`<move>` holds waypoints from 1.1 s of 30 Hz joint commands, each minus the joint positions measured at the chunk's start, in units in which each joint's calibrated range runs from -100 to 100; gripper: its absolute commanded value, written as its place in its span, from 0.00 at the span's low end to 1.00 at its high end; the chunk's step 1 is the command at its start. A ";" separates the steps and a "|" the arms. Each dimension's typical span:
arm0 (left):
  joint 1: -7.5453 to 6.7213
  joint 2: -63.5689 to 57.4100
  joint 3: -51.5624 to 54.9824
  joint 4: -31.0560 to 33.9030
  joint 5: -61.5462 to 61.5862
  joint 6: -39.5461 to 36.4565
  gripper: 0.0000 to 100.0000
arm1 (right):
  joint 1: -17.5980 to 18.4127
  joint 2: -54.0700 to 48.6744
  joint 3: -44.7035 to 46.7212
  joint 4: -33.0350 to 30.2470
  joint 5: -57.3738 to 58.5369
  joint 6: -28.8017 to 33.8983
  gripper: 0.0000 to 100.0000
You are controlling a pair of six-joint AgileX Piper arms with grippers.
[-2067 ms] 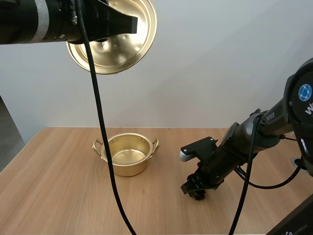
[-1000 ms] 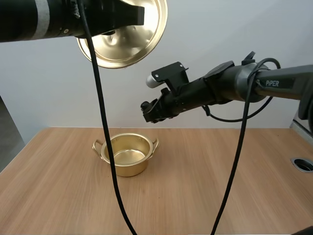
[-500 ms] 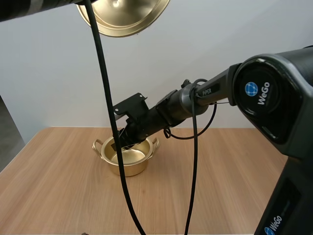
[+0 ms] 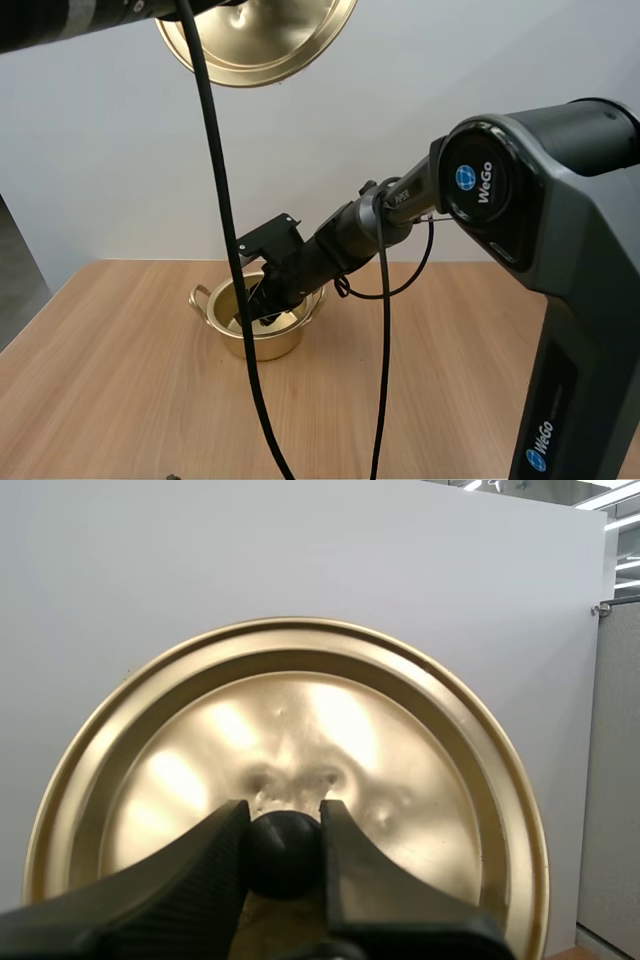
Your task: Open the pot, put the car inside, and close it
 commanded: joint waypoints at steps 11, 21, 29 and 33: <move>-0.01 -0.01 -0.05 0.40 0.48 0.24 0.00 | -0.03 -3.04 0.16 1.34 -0.96 0.37 0.00; -0.01 -0.01 0.08 4.91 -4.30 2.94 0.00 | -7.47 -20.60 3.39 0.54 -7.64 4.52 0.00; -0.01 4.45 1.42 12.94 8.07 7.03 0.00 | -18.17 -37.88 8.11 0.61 -7.64 7.03 0.00; -0.01 7.95 7.85 9.41 8.40 12.71 0.00 | -22.16 -48.55 11.95 0.61 -6.51 7.03 0.00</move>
